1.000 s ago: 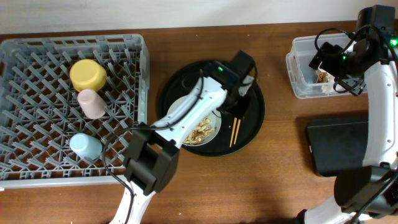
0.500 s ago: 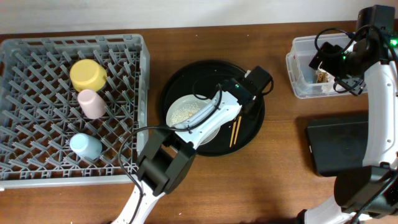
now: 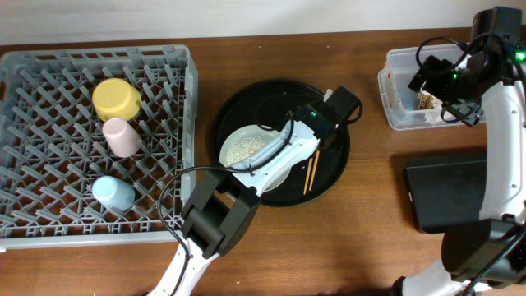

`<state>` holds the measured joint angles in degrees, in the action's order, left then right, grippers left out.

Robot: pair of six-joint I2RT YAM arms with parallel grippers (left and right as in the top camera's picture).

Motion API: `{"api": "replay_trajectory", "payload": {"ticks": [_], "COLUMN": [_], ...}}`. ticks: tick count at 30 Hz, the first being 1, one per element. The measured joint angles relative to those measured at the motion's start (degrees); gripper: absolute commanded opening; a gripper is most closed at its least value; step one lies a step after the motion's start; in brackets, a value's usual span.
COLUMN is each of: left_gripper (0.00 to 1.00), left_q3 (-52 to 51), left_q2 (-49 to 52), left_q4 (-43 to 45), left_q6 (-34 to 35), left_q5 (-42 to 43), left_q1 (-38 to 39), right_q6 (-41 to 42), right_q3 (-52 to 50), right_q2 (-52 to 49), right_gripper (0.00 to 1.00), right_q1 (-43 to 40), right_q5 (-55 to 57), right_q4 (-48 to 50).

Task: Sort waste into correct bins and load items into the dishwasher rack
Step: 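Lower the left gripper onto the wooden chopsticks beside the plate, then close the left gripper on the chopsticks and lift them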

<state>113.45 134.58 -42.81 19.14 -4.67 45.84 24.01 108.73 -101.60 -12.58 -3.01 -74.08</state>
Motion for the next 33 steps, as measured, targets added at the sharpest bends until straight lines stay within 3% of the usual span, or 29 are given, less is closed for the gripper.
{"api": "replay_trajectory", "payload": {"ticks": [22, 33], "left_gripper": [0.47, 0.42], "left_q3": [0.0, 2.95], "left_q2": [3.98, 4.09], "left_q4": [1.36, -4.96], "left_q6": [-0.26, -0.46], "left_q5": [-0.57, -8.9], "left_q1": [0.66, -0.22], "right_q6": [0.0, 0.02], "right_q3": [0.0, 0.0], "right_q2": [0.0, 0.0], "right_gripper": [0.98, 0.98], "right_q1": [0.0, 0.0], "right_q5": [0.0, 0.0], "right_q4": [0.0, 0.0]}}
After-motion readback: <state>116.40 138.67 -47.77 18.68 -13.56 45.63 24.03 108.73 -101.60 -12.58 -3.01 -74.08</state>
